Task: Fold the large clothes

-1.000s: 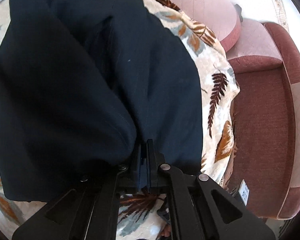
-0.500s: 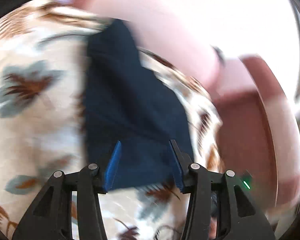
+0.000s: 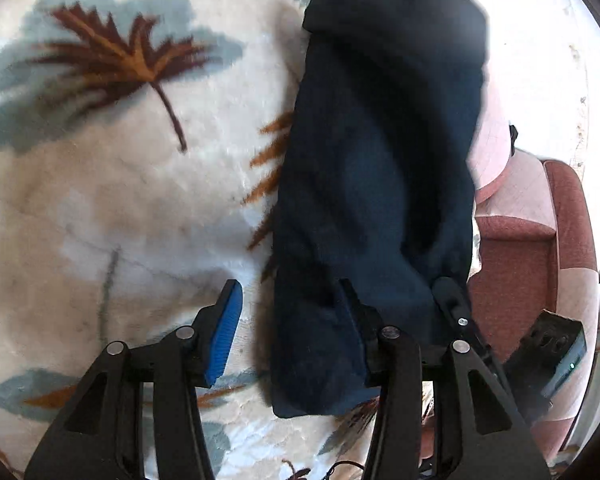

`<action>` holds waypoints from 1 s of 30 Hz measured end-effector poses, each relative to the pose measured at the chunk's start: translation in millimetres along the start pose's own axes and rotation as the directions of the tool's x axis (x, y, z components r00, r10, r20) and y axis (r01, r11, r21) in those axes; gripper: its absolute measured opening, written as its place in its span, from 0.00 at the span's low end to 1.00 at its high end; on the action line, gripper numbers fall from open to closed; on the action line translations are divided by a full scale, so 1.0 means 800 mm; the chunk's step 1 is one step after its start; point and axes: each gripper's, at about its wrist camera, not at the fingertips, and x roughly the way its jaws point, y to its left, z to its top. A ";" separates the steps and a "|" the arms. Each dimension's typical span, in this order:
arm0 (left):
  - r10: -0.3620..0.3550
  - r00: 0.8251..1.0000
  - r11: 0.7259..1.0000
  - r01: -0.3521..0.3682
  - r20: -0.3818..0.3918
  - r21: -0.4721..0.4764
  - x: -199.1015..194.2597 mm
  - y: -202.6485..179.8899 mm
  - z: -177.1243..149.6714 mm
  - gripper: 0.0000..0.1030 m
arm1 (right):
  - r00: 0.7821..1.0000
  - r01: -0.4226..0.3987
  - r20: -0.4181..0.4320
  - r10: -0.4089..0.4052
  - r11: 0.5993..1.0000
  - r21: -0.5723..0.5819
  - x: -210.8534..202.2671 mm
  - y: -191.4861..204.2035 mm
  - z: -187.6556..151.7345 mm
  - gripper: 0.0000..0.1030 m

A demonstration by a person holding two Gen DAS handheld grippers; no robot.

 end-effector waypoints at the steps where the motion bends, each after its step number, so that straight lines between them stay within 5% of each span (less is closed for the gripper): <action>1: 0.010 1.000 1.000 -0.011 0.020 0.021 -0.005 -0.008 0.001 0.44 | 0.999 -0.011 0.052 0.012 1.000 -0.015 -0.020 0.000 0.001 0.03; 7: 0.052 0.997 0.980 -0.063 0.063 0.189 -0.012 -0.071 -0.015 0.47 | 0.985 0.008 0.168 -0.038 0.984 0.178 -0.089 -0.083 -0.016 0.02; 10: 0.115 0.993 0.955 -0.120 0.035 0.270 0.023 -0.102 -0.033 0.51 | 0.988 0.041 0.125 -0.089 0.937 0.347 -0.089 -0.157 -0.049 0.00; 14: 0.229 0.973 0.920 -0.223 0.022 0.323 0.062 -0.112 -0.048 0.56 | 0.985 0.160 -0.010 -0.170 0.901 0.402 -0.064 -0.202 -0.084 0.00; 17: 0.190 0.982 0.923 -0.184 0.016 0.338 0.052 -0.107 -0.047 0.56 | 0.990 0.057 0.086 -0.110 0.882 0.467 -0.090 -0.210 -0.080 0.01; 20: 0.157 0.987 0.940 -0.157 0.025 0.302 0.030 -0.084 -0.022 0.56 | 0.980 -0.042 0.194 -0.051 0.893 0.448 -0.110 -0.191 -0.044 0.14; 21: 0.164 0.986 0.942 -0.169 0.043 0.291 0.022 -0.080 -0.015 0.56 | 0.979 -0.062 0.201 -0.028 0.901 0.429 -0.107 -0.179 -0.029 0.35; 22: 0.168 0.984 0.942 -0.176 0.053 0.286 0.017 -0.076 -0.011 0.56 | 0.981 -0.065 0.195 -0.017 0.910 0.410 -0.100 -0.168 -0.015 0.72; 23: 0.178 0.982 0.943 -0.188 0.062 0.275 0.014 -0.073 -0.003 0.56 | 0.981 -0.060 0.193 -0.019 0.917 0.394 -0.095 -0.158 -0.006 0.83; 25: 0.188 0.980 0.944 -0.198 0.064 0.265 0.017 -0.069 0.004 0.56 | 0.981 -0.074 0.194 0.009 0.941 0.331 -0.071 -0.129 0.020 0.85; 30: 0.225 0.970 0.922 -0.244 0.095 0.302 0.031 -0.082 0.017 0.56 | 1.000 -0.021 0.014 0.018 0.970 0.243 0.024 -0.083 0.056 0.83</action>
